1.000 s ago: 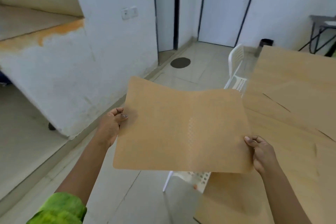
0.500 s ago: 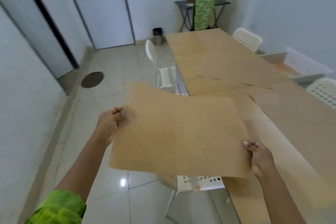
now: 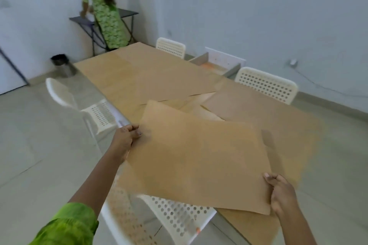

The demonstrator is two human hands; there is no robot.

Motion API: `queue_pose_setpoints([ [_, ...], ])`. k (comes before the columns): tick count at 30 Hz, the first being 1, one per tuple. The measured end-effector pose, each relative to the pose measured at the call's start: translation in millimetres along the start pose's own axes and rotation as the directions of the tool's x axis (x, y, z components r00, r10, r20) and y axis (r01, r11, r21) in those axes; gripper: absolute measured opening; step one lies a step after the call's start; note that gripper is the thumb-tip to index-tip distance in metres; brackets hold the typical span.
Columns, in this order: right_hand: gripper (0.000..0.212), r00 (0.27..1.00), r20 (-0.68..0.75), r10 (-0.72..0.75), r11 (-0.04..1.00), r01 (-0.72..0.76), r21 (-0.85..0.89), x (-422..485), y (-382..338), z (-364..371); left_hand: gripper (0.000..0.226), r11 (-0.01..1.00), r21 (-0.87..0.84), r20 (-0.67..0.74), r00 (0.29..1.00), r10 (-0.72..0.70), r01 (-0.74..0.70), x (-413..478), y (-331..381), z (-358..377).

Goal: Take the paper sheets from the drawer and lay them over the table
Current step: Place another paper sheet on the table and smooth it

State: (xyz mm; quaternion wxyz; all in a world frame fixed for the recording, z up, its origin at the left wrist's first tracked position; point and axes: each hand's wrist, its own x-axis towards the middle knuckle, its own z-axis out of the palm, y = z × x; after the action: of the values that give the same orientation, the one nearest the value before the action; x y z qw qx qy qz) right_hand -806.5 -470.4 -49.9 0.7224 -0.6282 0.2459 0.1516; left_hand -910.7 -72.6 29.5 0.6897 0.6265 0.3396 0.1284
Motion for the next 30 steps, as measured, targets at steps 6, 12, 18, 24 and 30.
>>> queue_pose_setpoints([
  [6,0.021,0.963,-0.268,0.031,0.992,0.002,0.123,-19,33,-1,0.028,0.978,0.204,0.197,0.980,-0.006,-0.035,80,6,30],
  [12,0.023,0.866,-0.499,0.009,0.987,0.073,0.145,-51,55,20,0.041,0.869,0.462,0.376,0.927,-0.011,-0.177,124,-4,62],
  [18,0.016,0.796,-0.605,0.000,0.999,0.026,0.035,-58,60,27,0.063,0.432,0.816,0.461,0.883,-0.087,-0.384,138,-31,69],
  [24,0.018,0.782,-0.620,-0.063,0.989,-0.033,-0.142,-56,56,20,0.068,0.248,0.892,0.423,0.892,-0.159,-0.378,128,-54,72],
  [30,0.032,0.747,-0.656,-0.105,0.944,-0.133,-0.301,-43,62,19,0.063,0.155,0.887,0.448,0.892,-0.067,-0.434,127,-58,74],
])
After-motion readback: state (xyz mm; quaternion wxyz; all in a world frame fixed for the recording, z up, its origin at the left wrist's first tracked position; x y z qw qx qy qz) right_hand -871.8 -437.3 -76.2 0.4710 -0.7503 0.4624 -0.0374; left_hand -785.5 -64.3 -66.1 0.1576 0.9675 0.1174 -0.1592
